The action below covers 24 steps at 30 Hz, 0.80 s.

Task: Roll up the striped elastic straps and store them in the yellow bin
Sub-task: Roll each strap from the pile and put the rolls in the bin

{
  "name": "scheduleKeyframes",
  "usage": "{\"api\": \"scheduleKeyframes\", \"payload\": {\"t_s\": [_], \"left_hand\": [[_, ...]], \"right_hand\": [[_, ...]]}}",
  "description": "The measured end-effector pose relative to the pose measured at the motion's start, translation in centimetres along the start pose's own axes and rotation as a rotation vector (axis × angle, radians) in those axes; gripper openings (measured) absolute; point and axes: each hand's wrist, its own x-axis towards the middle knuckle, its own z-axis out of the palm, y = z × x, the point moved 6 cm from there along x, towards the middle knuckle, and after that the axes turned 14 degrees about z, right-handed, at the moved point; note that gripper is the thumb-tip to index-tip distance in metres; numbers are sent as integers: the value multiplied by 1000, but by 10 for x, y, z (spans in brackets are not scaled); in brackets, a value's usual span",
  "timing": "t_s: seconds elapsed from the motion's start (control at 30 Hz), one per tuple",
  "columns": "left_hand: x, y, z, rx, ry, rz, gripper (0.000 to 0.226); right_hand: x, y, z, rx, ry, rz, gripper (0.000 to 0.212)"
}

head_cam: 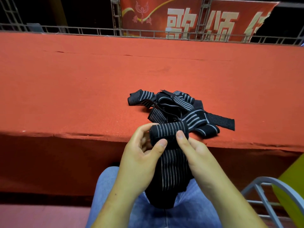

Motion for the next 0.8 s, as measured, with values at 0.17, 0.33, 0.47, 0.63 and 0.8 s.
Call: {"api": "scheduleKeyframes", "payload": {"t_s": [0.17, 0.33, 0.47, 0.63, 0.8], "left_hand": [[1, 0, -2, 33, 7, 43, 39], [0, 3, -1, 59, -17, 88, 43], [0, 4, 3, 34, -52, 89, 43], [-4, 3, 7, 89, -134, 70, 50], [-10, -2, 12, 121, -207, -40, 82]], "right_hand": [[2, 5, 1, 18, -12, 52, 69], [5, 7, 0, 6, -27, 67, 87], [6, 8, -1, -14, -37, 80, 97], [5, 7, -1, 69, -50, 90, 56], [1, 3, 0, 72, -43, 58, 29]]}}
